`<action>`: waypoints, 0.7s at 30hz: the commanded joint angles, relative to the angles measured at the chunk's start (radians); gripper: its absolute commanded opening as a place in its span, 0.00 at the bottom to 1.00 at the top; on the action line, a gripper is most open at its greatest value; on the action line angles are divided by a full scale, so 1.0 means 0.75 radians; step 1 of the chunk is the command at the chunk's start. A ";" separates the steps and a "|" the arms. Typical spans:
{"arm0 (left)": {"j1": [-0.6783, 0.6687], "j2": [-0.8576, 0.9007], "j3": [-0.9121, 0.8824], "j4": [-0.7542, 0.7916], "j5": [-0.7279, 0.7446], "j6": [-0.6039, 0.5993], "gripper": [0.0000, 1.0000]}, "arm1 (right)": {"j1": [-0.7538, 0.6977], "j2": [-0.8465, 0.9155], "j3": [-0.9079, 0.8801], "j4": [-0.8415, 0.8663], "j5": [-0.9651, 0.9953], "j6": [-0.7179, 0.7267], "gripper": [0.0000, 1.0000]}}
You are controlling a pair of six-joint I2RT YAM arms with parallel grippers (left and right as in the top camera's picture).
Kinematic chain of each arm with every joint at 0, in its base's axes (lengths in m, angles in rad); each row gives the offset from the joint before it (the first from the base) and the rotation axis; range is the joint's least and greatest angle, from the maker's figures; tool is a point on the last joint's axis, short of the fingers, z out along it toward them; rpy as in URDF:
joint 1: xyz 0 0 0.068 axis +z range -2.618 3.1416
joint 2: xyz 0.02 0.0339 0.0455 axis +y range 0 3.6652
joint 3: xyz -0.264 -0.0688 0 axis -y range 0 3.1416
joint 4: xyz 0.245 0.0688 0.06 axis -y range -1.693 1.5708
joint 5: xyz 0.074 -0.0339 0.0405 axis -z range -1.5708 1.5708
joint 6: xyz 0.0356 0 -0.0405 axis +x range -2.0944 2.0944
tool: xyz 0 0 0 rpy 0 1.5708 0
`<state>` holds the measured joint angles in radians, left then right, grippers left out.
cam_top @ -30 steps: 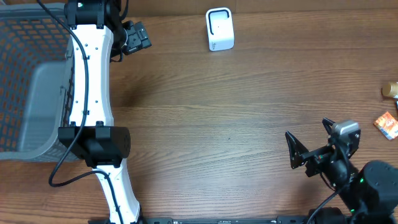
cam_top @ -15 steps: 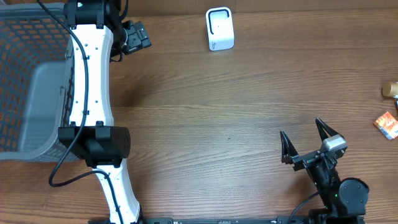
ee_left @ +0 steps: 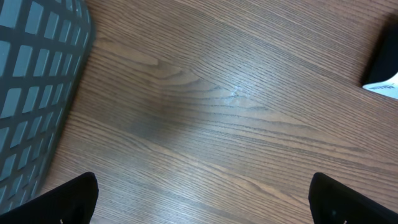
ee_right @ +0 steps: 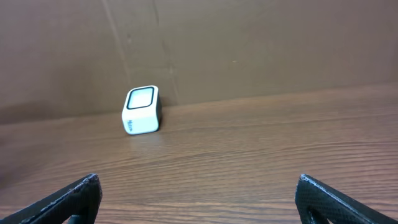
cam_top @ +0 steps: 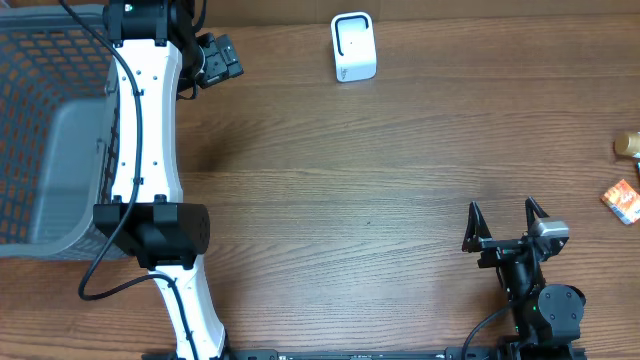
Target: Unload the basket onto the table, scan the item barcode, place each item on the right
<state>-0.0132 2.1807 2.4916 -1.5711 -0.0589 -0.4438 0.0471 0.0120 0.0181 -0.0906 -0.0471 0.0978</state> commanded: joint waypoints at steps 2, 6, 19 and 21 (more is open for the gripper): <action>0.005 -0.003 -0.003 0.001 0.006 0.014 1.00 | -0.005 -0.013 -0.013 0.005 0.052 0.004 1.00; 0.005 -0.003 -0.003 0.001 0.006 0.014 1.00 | -0.005 -0.013 -0.013 0.005 0.064 -0.004 1.00; 0.005 -0.003 -0.003 0.001 0.006 0.014 1.00 | -0.003 -0.012 -0.013 0.009 0.037 -0.086 1.00; 0.005 -0.003 -0.003 0.001 0.006 0.014 1.00 | -0.003 -0.012 -0.013 0.009 0.037 -0.086 1.00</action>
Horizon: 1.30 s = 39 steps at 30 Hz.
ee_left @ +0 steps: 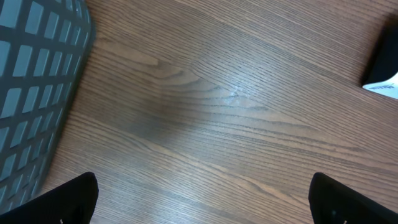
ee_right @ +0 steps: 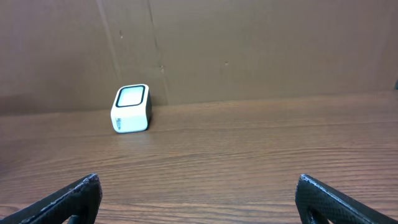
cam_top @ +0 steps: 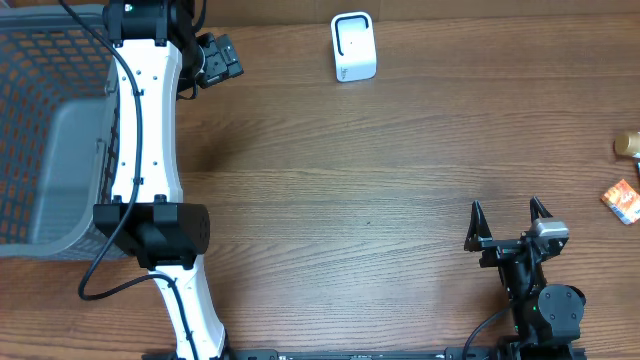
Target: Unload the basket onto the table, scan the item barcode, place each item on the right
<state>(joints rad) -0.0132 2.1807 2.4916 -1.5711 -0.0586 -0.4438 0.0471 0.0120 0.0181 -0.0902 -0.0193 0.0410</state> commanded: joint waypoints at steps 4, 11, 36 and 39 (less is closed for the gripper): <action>0.005 -0.003 -0.003 0.001 0.005 0.014 1.00 | -0.003 -0.012 -0.013 0.008 0.000 -0.010 1.00; 0.005 -0.003 -0.003 0.001 0.005 0.014 1.00 | -0.003 -0.012 -0.013 0.008 0.000 -0.010 1.00; -0.182 -0.348 -0.075 0.079 -0.145 0.183 1.00 | -0.003 -0.012 -0.013 0.008 0.000 -0.010 1.00; -0.184 -0.486 -0.321 0.196 -0.121 0.178 1.00 | -0.003 -0.012 -0.013 0.008 0.000 -0.010 1.00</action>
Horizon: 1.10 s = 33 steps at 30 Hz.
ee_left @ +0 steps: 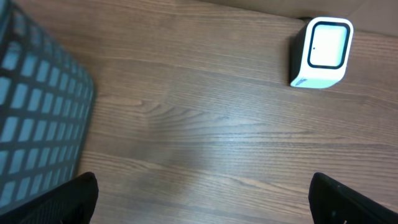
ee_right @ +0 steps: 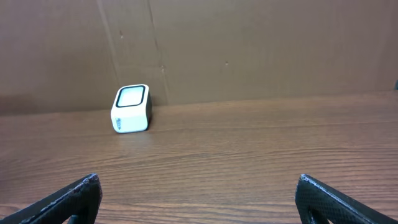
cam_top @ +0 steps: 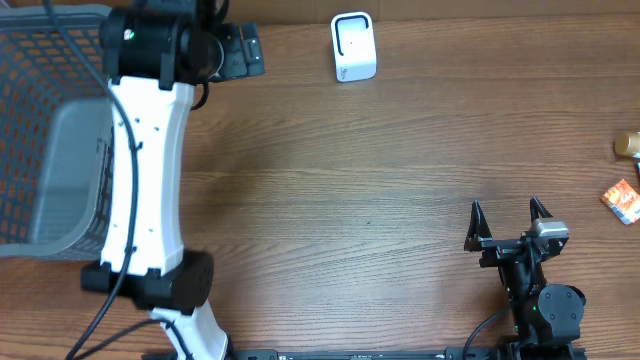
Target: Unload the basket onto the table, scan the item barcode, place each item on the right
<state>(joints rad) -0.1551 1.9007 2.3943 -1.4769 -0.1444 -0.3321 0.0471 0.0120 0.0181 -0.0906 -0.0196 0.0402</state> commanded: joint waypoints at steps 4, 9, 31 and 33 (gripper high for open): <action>-0.014 -0.361 -0.686 0.430 0.103 0.153 1.00 | -0.003 -0.012 -0.013 0.009 0.001 -0.009 1.00; -0.010 -0.700 -1.223 0.730 0.149 0.174 1.00 | -0.003 -0.012 -0.013 0.009 0.001 -0.009 1.00; 0.094 -2.274 -2.724 1.214 0.123 0.239 1.00 | -0.003 -0.012 -0.013 0.009 0.001 -0.009 1.00; 0.120 -2.340 -2.814 1.280 0.114 0.238 1.00 | -0.003 -0.012 -0.013 0.009 0.001 -0.009 1.00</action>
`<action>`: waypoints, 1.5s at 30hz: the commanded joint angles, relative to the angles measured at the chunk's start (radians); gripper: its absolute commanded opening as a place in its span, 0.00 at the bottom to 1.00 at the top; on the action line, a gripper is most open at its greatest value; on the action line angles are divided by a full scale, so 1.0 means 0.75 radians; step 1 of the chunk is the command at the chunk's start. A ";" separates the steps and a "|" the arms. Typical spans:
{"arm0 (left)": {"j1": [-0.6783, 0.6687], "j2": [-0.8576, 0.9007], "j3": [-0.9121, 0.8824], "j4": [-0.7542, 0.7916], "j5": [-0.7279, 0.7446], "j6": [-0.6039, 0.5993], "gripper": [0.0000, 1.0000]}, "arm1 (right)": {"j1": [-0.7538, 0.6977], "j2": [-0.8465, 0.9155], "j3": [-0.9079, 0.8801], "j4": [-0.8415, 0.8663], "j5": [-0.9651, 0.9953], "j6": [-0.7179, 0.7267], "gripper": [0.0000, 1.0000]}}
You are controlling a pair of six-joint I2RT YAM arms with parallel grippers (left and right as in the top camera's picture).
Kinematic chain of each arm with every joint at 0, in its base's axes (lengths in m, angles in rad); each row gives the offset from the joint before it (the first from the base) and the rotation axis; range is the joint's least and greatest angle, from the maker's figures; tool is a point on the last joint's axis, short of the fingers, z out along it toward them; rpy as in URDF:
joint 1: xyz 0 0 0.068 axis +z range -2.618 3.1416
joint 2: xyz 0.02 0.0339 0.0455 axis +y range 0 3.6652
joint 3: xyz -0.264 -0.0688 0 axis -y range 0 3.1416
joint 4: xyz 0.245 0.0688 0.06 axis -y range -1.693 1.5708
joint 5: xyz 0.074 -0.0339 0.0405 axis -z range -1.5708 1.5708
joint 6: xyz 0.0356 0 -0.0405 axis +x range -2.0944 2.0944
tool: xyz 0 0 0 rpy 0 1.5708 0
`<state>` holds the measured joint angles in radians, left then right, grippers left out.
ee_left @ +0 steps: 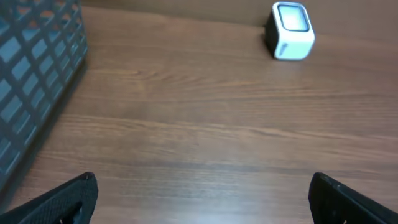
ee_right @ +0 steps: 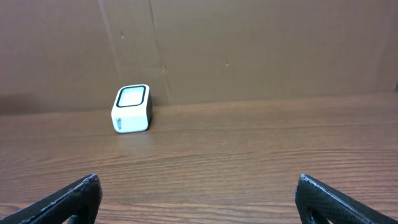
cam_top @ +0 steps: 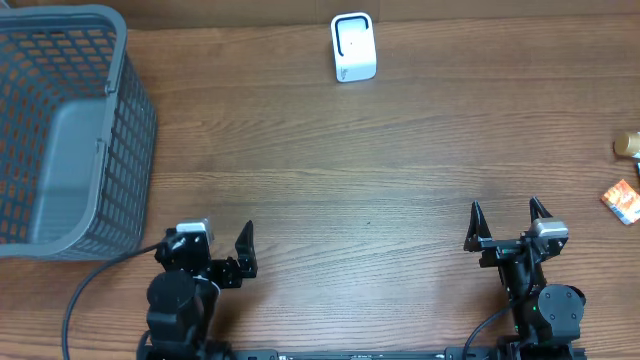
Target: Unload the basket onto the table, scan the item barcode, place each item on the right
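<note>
The white scanner (cam_top: 353,47) with a black-rimmed window stands at the table's far edge; it shows as well in the left wrist view (ee_left: 291,38) and the right wrist view (ee_right: 132,109). An orange packet (cam_top: 622,200) lies at the right edge, with a brownish item (cam_top: 628,145) behind it. My left gripper (cam_top: 207,250) sits folded back at the front left, open and empty (ee_left: 202,193). My right gripper (cam_top: 503,215) rests at the front right, open with nothing between its fingers (ee_right: 199,193). Both are far from the items.
A grey mesh basket (cam_top: 130,120) fills the back left corner and appears at the left of the left wrist view (ee_left: 31,74). A brown cardboard wall (ee_right: 249,43) backs the table behind the scanner.
My left arm was stretched to the far back, its gripper just left of the scanner. Now it is folded back at the front left edge. The right arm has not moved.
At first my left gripper hung open at the back beside the basket, and the right gripper rested open at the front right, shifting only slightly. Later the left gripper stood closer to the scanner. Now the left arm is drawn back to the front.
</note>
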<state>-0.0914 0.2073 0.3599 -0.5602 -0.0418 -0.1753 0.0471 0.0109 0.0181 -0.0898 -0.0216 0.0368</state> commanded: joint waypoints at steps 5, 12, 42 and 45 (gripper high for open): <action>0.081 -0.225 -0.274 0.230 -0.018 0.019 1.00 | -0.003 -0.011 -0.013 0.008 0.003 -0.005 1.00; 0.126 -0.272 -0.386 0.492 -0.019 0.015 1.00 | -0.003 -0.011 -0.013 0.008 0.003 -0.005 1.00; 0.159 -0.272 -0.474 0.643 -0.012 0.258 1.00 | -0.003 -0.011 -0.013 0.008 0.003 -0.005 1.00; 0.159 -0.272 -0.474 0.643 -0.012 0.210 1.00 | -0.003 -0.011 -0.013 0.008 0.003 -0.005 1.00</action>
<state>0.0204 0.0132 0.0086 -0.0769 -0.0448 0.0029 0.0471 0.0109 0.0181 -0.0906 -0.0216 0.0372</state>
